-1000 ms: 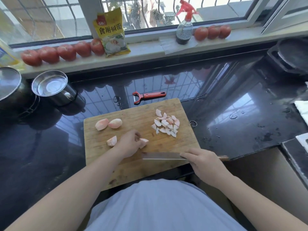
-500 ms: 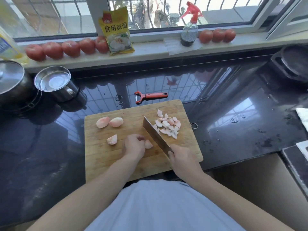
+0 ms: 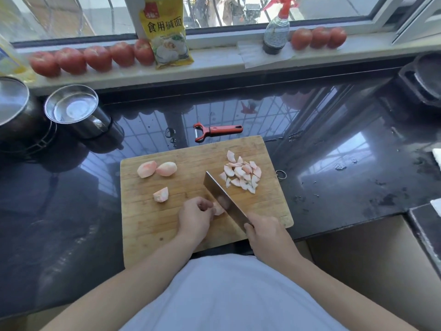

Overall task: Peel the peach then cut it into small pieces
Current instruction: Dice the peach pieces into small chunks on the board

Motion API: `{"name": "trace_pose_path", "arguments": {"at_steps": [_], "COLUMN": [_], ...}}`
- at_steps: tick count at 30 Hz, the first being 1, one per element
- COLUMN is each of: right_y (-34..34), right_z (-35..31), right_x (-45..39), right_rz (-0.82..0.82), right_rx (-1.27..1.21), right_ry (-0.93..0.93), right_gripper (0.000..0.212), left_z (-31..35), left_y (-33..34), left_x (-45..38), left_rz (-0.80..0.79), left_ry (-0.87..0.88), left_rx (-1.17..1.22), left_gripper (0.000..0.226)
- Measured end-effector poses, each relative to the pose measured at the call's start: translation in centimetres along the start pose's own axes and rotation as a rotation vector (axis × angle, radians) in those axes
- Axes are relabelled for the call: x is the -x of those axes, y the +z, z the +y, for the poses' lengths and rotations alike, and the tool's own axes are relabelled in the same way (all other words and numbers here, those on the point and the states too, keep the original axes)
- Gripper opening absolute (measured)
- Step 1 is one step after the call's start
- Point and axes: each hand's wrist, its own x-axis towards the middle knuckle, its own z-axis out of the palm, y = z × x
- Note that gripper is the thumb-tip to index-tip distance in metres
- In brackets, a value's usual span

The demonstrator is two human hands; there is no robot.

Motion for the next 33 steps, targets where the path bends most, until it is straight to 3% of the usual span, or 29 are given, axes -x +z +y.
{"name": "trace_pose_path", "arguments": {"at_steps": [4, 11, 18, 28, 33], "right_y": [-0.8, -0.2, -0.5, -1.2, 0.7], "right_z": [0.2, -0.1, -0.2, 0.6, -0.9], "right_x": [0.8, 1.0, 1.0, 2.2, -0.9], "right_rz": [0.069, -0.075, -0.101, -0.174, -0.123], "right_rx": [0.018, 0.224, 0.274, 0.324, 0.316], "right_ry": [-0.007, -0.036, -0.063, 0.043, -0.045], "right_gripper": [0.026, 0.014, 0.013, 0.012, 0.009], "left_z": [-0.3, -0.4, -0.3, -0.2, 0.1], "left_y": [0.1, 0.2, 0.1, -0.1, -0.4], "left_x": [0.1, 0.3, 0.2, 0.0, 0.1], "left_rz": [0.019, 0.042, 0.056, 0.037, 0.031], "left_ry": [0.056, 0.116, 0.151, 0.178, 0.189], "left_rx": [-0.033, -0.106, -0.174, -0.208, -0.231], "left_gripper": [0.027, 0.011, 0.034, 0.032, 0.033]}}
